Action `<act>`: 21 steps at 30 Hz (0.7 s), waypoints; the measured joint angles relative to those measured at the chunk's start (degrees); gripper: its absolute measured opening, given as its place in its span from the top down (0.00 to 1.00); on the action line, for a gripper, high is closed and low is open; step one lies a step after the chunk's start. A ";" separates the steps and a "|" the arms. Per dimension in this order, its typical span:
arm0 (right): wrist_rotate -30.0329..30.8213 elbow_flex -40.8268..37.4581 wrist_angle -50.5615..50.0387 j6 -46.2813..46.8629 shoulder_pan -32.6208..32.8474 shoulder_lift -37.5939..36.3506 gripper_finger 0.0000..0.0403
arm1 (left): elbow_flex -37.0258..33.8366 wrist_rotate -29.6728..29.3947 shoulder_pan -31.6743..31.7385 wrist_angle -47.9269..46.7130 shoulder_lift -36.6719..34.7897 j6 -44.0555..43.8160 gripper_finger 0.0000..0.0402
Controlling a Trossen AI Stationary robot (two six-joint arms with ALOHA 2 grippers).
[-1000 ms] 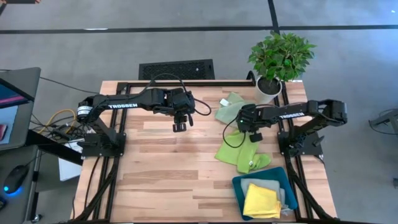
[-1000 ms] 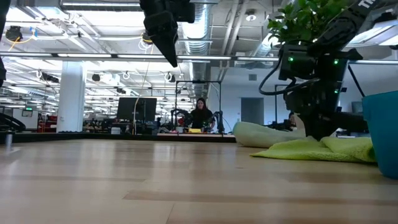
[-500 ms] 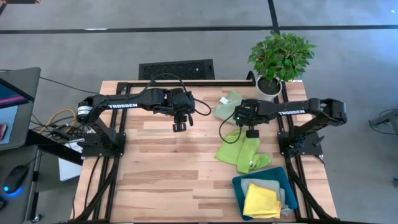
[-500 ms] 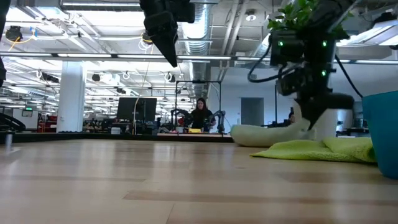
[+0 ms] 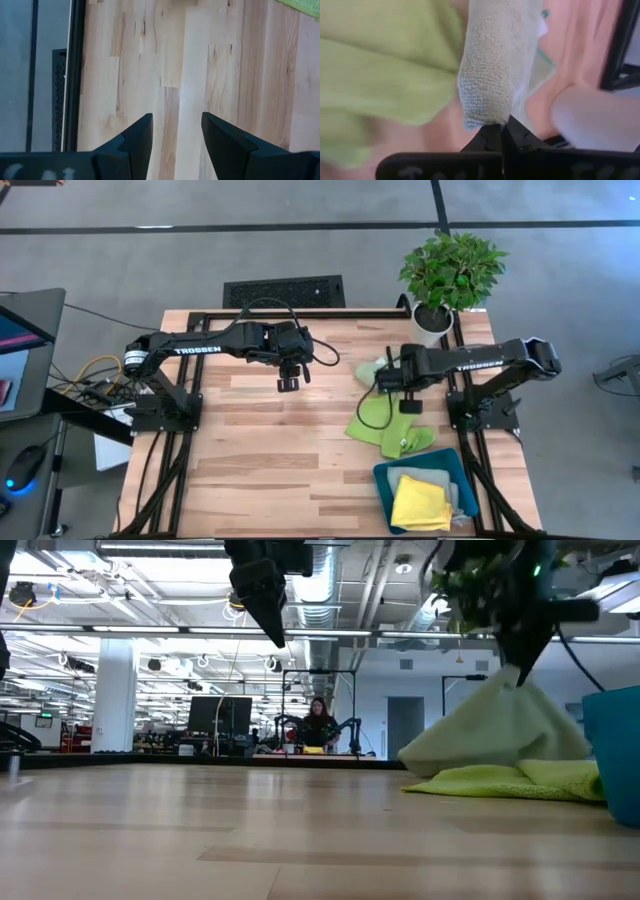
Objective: Fold microfiber towels
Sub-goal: Put the blue towel in the bin
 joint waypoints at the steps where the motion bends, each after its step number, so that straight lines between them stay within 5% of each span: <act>1: -1.12 1.28 -1.62 2.35 1.57 -0.01 0.99 | 0.00 0.00 -0.01 0.00 0.00 0.12 0.59; 10: -12.72 8.33 -4.48 20.66 18.55 -0.04 0.99 | 0.00 0.04 -0.08 0.00 0.00 1.14 0.59; 21: -15.76 12.41 -5.81 38.24 37.32 -0.06 0.99 | 0.00 5.03 -0.74 0.70 -0.01 -0.59 0.59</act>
